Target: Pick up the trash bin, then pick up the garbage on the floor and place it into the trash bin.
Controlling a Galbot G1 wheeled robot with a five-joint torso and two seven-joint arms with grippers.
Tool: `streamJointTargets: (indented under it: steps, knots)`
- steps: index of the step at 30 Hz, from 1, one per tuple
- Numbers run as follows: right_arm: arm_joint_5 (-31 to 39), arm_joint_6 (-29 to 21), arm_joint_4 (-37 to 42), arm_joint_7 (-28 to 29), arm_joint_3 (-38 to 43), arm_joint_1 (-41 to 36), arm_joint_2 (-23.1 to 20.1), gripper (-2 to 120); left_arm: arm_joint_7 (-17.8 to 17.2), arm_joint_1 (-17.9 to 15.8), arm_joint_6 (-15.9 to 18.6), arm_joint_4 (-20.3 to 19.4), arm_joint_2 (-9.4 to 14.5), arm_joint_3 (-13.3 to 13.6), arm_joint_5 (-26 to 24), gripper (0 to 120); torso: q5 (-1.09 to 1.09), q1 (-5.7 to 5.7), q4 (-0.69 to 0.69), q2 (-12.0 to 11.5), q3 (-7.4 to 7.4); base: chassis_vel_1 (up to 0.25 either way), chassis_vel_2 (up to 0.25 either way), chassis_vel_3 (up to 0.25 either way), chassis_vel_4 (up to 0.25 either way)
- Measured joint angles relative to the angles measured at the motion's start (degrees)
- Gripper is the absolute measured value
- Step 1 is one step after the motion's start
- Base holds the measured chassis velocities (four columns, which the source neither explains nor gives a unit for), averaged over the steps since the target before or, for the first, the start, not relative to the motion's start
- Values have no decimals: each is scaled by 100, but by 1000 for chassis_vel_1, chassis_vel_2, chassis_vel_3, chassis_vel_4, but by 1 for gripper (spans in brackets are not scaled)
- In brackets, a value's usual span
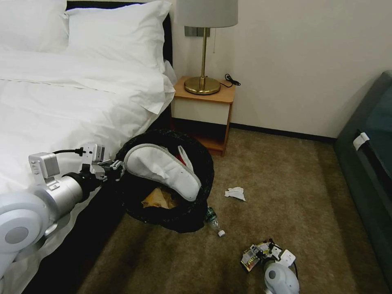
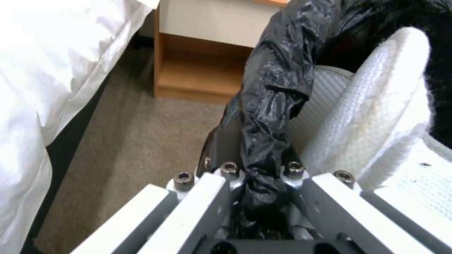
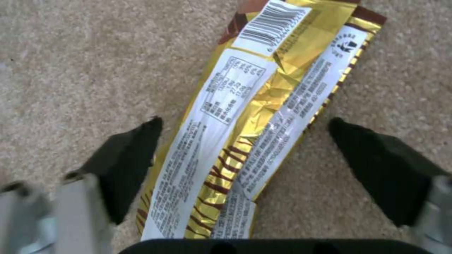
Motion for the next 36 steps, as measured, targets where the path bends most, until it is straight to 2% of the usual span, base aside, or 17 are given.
streamJointTargets:
  steps: [1,4,5,7,8,9,11,12,13,15,17,19,20,24,33,35,36]
  knots:
    - [0,0,0,0,0,0,0,89,0,0,0,0,0,0,0,1,0,0,0,0,0,0,0,0,0]
    - [-64,5,11,-2,-29,-5,16,72,5,-1,-1,3,-14,-2,2,1,0,0,0,0,0,0,0,0,0]
    - [-64,5,11,-2,-29,-5,16,72,5,-1,-1,3,-14,-2,2,1,0,0,0,0,0,0,0,0,0]
    - [-106,21,-16,-4,-42,3,29,60,6,1,-1,3,-20,-8,1,1,-3,0,-1,0,0,0,0,0,0]
    - [-106,21,-16,-4,-42,3,29,60,6,1,-1,3,-20,-8,1,1,-3,0,-1,0,0,0,0,0,0]
    - [-116,29,-36,-4,-65,17,39,54,7,1,-1,3,-19,-13,-2,1,-2,0,-1,0,-1,0,0,0,0]
    - [-122,39,-56,-2,-80,29,44,51,8,-1,-1,3,-15,-15,-3,1,-3,-1,-1,1,0,0,0,0,0]
    - [-131,52,-79,-4,-97,48,57,43,8,-9,-1,4,-8,-16,-6,1,-5,0,-2,0,0,0,0,0,0]
    - [-131,52,-79,-4,-97,48,57,43,8,-9,-1,4,-8,-16,-6,1,-5,0,-2,0,0,0,0,0,0]
    - [-144,70,-119,-1,-130,90,92,32,10,-27,-1,3,4,-17,-17,1,-1,0,-1,0,-1,0,0,0,0]
    - [-148,73,-139,7,-134,106,98,29,9,-30,-1,3,6,-17,-18,1,-2,0,-1,0,0,0,0,0,0]
    - [-171,85,-153,4,-160,135,103,17,12,-32,-1,3,7,-18,-20,1,5,0,2,0,0,0,0,0,0]
    - [-171,85,-153,4,-160,135,103,17,12,-32,-1,3,7,-18,-20,1,5,0,2,0,0,0,0,0,0]
    - [-215,91,-80,2,-171,110,56,1,12,-26,-1,-2,-24,-16,-13,1,4,0,2,0,0,0,0,0,0]
    - [-526,146,239,-69,-146,-55,-55,0,-15,0,-1,-36,-49,-11,-6,1,2,0,1,0,0,0,0,0,0]
    - [-741,170,548,-195,-107,-156,-140,0,-31,10,-1,-45,-49,-20,-10,1,3,0,1,0,0,0,0,0,0]
    - [-911,174,987,-316,-29,-256,-261,0,-54,21,-1,-67,-45,-21,-28,1,2,0,1,0,0,0,0,0,0]
